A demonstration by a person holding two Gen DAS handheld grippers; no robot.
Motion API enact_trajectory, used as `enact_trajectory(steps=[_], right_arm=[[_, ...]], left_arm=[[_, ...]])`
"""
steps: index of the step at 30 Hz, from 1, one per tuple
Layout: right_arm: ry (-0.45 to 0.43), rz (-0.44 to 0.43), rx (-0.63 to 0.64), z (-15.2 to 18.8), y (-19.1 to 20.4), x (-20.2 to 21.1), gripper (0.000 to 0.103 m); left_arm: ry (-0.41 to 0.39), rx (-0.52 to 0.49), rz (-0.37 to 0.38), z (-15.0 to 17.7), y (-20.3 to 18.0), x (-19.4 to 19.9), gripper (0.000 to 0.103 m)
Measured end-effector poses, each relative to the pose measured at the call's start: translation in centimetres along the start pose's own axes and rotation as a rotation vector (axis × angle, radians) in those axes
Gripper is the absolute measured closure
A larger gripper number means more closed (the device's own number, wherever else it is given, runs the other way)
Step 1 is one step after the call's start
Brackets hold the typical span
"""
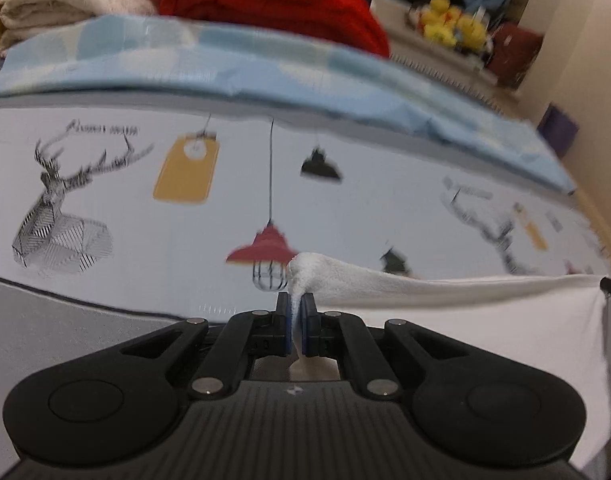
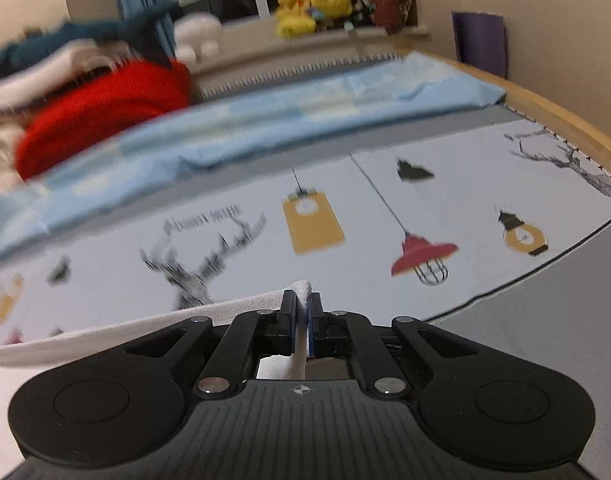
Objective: Fold small clothes
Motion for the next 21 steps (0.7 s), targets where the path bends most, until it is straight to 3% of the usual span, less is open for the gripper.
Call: enact_trajectory(steps=[3, 5, 7, 9, 11, 13, 14, 15, 20, 21], right_arm=[[0.174, 0.049, -0.094, 2.8, -1.5, -2.1, 0.097], [0.156, 0.032, -0.125, 2.5, -2.0, -0.7, 0.093], [0.129, -0.019, -0.082, 2.0, -1.9, 1.2, 0.088], [0.176, -0.092, -0.032, 3.0, -1.6, 2.9, 0.073], [0.26, -0.171, -0.019, 4.9, -1.3, 4.1, 0.065], [0.361, -0.234, -0.007, 7.7, -1.5, 5.5, 0.059], [0.402, -0.245, 0.004, 9.0, -1.6, 6.0, 0.051], [0.441, -0.239, 0.029, 10.4, -1.9, 6.5, 0.05], [0.515, -0.202, 0.104, 14.7, -2.7, 8.4, 0.053], [0.516, -0.194, 0.116, 15.1, -2.8, 8.7, 0.058]], left_arm=[[0.113, 0.046, -0.037, 1.5, 1.3, -1.2, 0.091], [0.168, 0.08, 0.024, 2.2, 1.2, -0.8, 0.091], [0.19, 0.046, 0.084, 2.6, 0.4, 0.6, 0.09], [0.235, 0.009, 0.162, 3.7, -0.5, 2.0, 0.071], [0.304, -0.033, 0.201, 5.7, -0.8, 2.9, 0.062], [0.35, -0.102, 0.211, 7.7, -0.9, 3.7, 0.062], [0.37, -0.131, 0.214, 8.7, -0.9, 4.0, 0.062], [0.392, -0.158, 0.218, 9.7, -0.7, 4.3, 0.062], [0.477, -0.24, 0.246, 14.9, -0.6, 5.8, 0.064], [0.481, -0.251, 0.236, 15.6, -0.5, 5.8, 0.076]])
Point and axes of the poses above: each gripper's, at about its wrist camera, not at the fingertips, and x roughly against the way its jaws point, y to its left, z to its underside, the point moved 10 cm from there along -x, roughly the way its jaws point
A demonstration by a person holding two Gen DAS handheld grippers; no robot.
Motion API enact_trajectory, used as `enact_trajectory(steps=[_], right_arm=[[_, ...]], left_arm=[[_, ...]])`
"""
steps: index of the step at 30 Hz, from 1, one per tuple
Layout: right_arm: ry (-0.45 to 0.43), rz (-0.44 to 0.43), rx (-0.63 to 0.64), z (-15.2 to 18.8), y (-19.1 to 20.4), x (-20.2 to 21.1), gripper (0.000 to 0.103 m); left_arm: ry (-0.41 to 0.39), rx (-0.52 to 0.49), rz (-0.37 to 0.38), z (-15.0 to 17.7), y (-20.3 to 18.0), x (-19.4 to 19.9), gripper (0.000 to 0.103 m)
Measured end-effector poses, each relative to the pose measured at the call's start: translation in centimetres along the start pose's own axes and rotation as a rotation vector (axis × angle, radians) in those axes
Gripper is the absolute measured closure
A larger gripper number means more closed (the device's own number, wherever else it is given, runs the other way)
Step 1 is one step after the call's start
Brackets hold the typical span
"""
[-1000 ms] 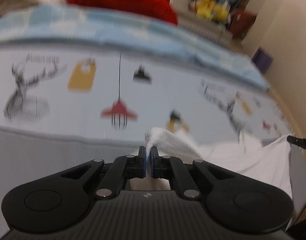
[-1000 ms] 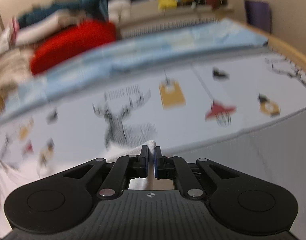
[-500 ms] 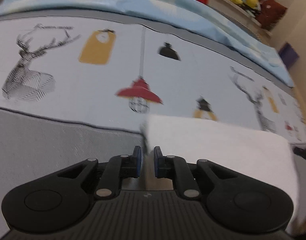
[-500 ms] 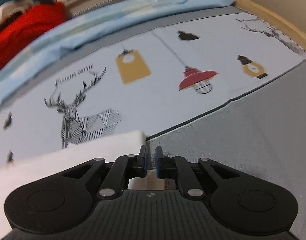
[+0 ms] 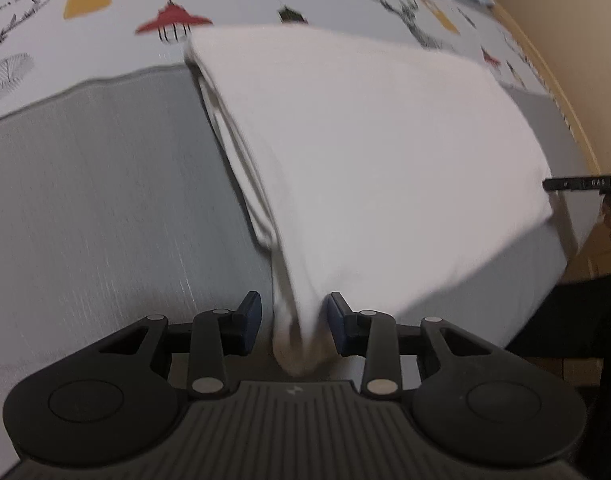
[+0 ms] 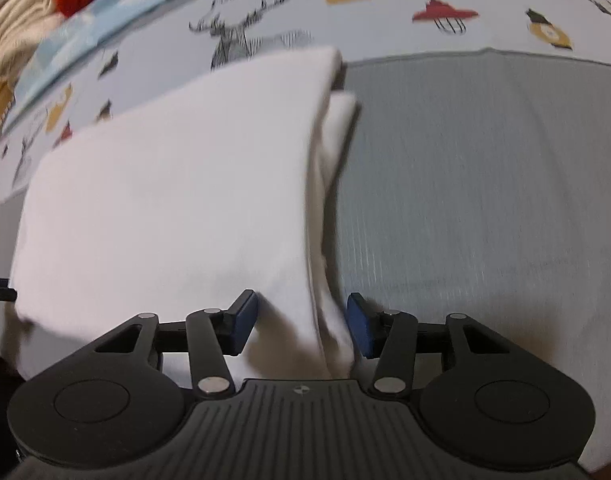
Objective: Fold small clothes
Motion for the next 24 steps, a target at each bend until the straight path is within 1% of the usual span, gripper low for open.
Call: enact_trajectory(steps=[1, 2, 4, 6, 8, 10, 11, 12, 13, 14, 15, 16, 17, 18, 19, 20, 21, 22, 24], right_arm=[[0.003, 0.008, 0.013, 0.4, 0.1, 0.1, 0.077], [0.002, 0.015, 0.017, 0.7, 0.3, 0.4, 0.094], [-0.023, 0.007, -0.03, 0.8, 0.5, 1.9, 0.096], [-0.077, -0.004, -0.101, 0.6, 0.7, 4.3, 0.097], [-0.131, -0.013, -0.114, 1.3, 1.6, 6.6, 0.098], [-0.145, 0.02, -0.113, 3.1, 1.9, 7.6, 0.099], [-0.134, 0.044, -0.121, 4.2, 1.7, 7.2, 0.099], [-0.104, 0.064, -0.134, 5.8, 1.3, 6.0, 0.098], [-0.036, 0.094, -0.165, 7.4, 0.6, 4.4, 0.098], [0.02, 0.125, -0.2, 8.5, 0.0, 3.4, 0.097], [0.022, 0.129, -0.213, 8.8, -0.3, 3.0, 0.097], [-0.011, 0.135, -0.207, 8.6, -0.4, 3.3, 0.096], [-0.059, 0.165, -0.194, 8.3, -0.6, 4.1, 0.095], [-0.117, 0.194, -0.177, 7.9, -0.7, 5.2, 0.094], [-0.167, 0.191, -0.166, 7.7, -0.4, 6.2, 0.089], [-0.205, 0.166, -0.165, 7.5, -0.1, 7.0, 0.088], [-0.234, 0.13, -0.163, 7.3, 0.5, 7.5, 0.088], [-0.239, 0.101, -0.151, 7.3, 1.1, 7.5, 0.087], [-0.197, 0.074, -0.126, 7.6, 1.7, 6.2, 0.083]], left_arm=[[0.006, -0.006, -0.012, 0.6, -0.2, -0.3, 0.088], [0.016, -0.006, -0.015, 1.1, -0.3, -0.4, 0.097], [0.002, -0.033, -0.029, 1.4, -0.9, 0.5, 0.099], [-0.04, -0.042, -0.037, 1.0, -1.9, 2.9, 0.1], [-0.096, -0.027, -0.048, 1.2, -2.5, 5.6, 0.1], [-0.132, -0.052, -0.079, 2.2, -3.3, 7.4, 0.1], [-0.133, -0.065, -0.113, 3.1, -3.5, 7.7, 0.1], [-0.119, -0.069, -0.142, 4.4, -3.5, 7.2, 0.099], [-0.099, -0.057, -0.148, 5.7, -3.4, 6.3, 0.099], [-0.062, -0.03, -0.164, 7.1, -3.1, 5.1, 0.098], [-0.039, -0.042, -0.216, 7.5, -3.0, 4.4, 0.098], [-0.065, -0.057, -0.258, 7.4, -2.9, 4.5, 0.098], [-0.114, -0.026, -0.26, 7.1, -2.7, 4.8, 0.097], [-0.158, 0.049, -0.223, 7.0, -2.4, 5.2, 0.097], [-0.2, 0.116, -0.2, 6.9, -2.2, 5.6, 0.097], [-0.251, 0.164, -0.196, 6.6, -2.3, 6.1, 0.097], [-0.28, 0.173, -0.194, 6.4, -2.8, 6.5, 0.097], [-0.302, 0.16, -0.183, 5.9, -3.8, 6.7, 0.097], [-0.312, 0.104, -0.154, 4.9, -6.0, 6.1, 0.097]])
Point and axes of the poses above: each gripper's, at about its wrist camera, not at the fingertips, and x roughly against the way its jaws point, y to its left, z to its underside, the point moved 10 cm from there along -x, roughly the way its jaws point
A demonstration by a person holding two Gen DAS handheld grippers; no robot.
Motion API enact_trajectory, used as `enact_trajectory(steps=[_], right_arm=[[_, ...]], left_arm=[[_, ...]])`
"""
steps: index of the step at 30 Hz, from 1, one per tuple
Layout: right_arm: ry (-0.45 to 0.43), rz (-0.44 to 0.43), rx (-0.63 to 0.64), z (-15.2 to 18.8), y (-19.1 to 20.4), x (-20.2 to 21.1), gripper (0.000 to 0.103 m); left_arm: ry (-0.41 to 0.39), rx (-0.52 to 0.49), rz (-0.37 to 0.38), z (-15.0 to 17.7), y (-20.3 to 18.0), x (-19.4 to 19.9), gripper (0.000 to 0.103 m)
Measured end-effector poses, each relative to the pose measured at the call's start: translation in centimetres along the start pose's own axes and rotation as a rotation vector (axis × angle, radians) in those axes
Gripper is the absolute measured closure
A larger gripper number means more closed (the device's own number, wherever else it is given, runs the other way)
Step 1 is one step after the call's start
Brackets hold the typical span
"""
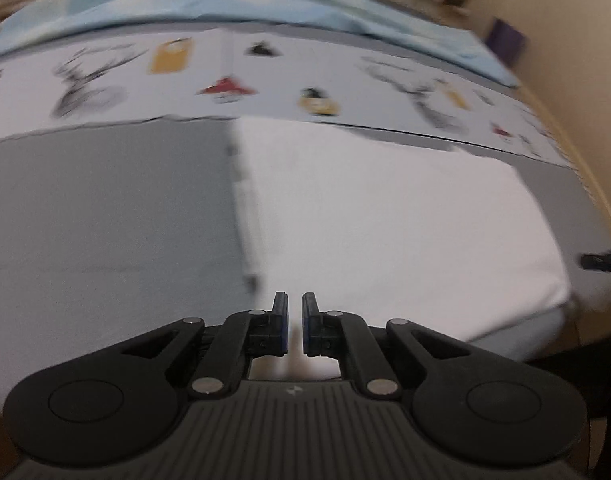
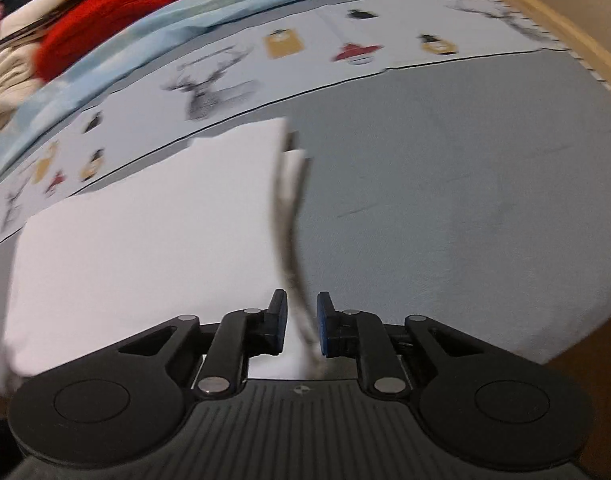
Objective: Fold small clothes
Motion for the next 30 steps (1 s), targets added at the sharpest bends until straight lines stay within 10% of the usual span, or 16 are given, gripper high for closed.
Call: enact_trajectory(steps=[5, 11, 13, 23, 30], right_arm=[[0.184, 0.116, 0.047, 2.9, -0.7, -4.0, 0.077], [0.151, 0.124, 0.079, 2.4, 0.4, -4.3, 0.067], [0.165, 0.166, 0.094, 2.7, 0.1, -4.4, 0.065], [-0.265, 0.082, 0.065, -1.9, 3.5, 5.1, 0.056], [-0.242, 0.09, 0.13, -0.3, 5.3, 3.8, 0.053]], left_arm=[[0.253, -0.018, -0.2, 3.8, 0.9, -5.2, 0.097], [0.128, -0.008, -0.215, 3.0, -2.0, -4.4, 0.061], [0.183, -0.015, -0.249, 4.3, -1.7, -5.4, 0.062], [-0.068, 0.089, -0.186, 1.1, -2.8, -0.5, 0.06], [-0.019, 0.289, -0.212, 2.5, 3.4, -1.9, 0.034]])
Point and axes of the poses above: each gripper's, at about its wrist camera, not at the fingertips, and x roughly against the way its jaws point, y to its left, z to its underside, the point moved 10 cm from there along -x, roughly the way its jaws point
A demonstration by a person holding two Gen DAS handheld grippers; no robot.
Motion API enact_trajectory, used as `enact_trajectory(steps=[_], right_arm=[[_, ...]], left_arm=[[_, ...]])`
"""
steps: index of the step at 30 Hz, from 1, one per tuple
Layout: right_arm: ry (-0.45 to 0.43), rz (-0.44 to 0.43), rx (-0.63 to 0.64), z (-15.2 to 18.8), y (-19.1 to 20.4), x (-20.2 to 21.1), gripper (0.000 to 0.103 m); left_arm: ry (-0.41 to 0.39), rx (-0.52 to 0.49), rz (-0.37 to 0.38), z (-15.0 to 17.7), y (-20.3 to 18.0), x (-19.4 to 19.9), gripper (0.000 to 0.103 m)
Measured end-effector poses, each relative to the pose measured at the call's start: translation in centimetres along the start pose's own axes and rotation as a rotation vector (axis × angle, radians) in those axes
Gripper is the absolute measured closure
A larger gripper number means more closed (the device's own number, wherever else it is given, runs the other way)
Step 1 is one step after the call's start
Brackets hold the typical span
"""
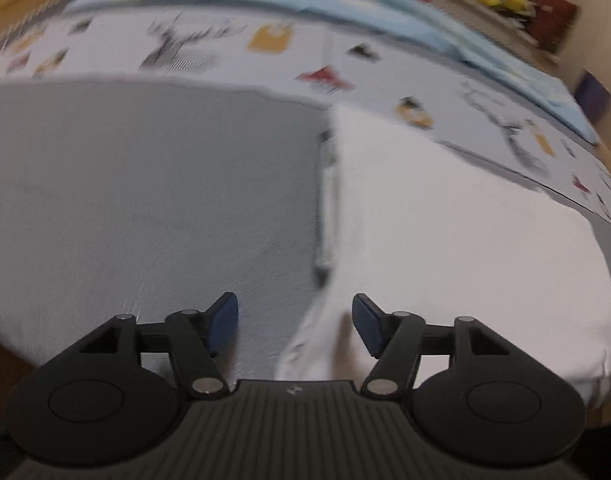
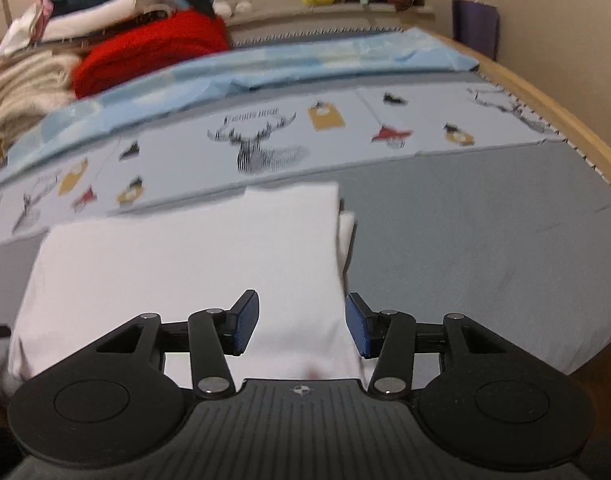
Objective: Fold small clothes
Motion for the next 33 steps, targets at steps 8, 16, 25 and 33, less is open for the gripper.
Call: enact_trajectory(steps=[8, 16, 25, 33], right_arm=[[0.064, 0.028, -0.024, 1.6, -0.8, -1.1, 0.053], [0.058, 0.029, -0.013, 1.3, 0.0, -1.0, 0.053], [0.05, 0.008, 0.046, 0.9, 2.8, -1.3, 0.053], [0.06, 0.024, 0.05, 1.2, 1.8, -1.3, 0.053]], left_arm=[[0.009, 0.095, 0.072, -1.7, 0.4, -2.5, 0.034], [0.021, 0.027, 0.106, -1.1, -1.5, -4.1, 0.069], [0.017, 0.058, 0.17, -1.1, -1.2, -1.7, 0.1], [0.088, 0.203, 0.157, -0.8, 1.2, -1.0, 0.064]])
Point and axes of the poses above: each gripper's, at about its wrist camera, not at the fingertips, and x roughly against the way its jaws point, y to its left, z to its underside, the point moved 10 cm from there along -x, roughly the way its jaws point
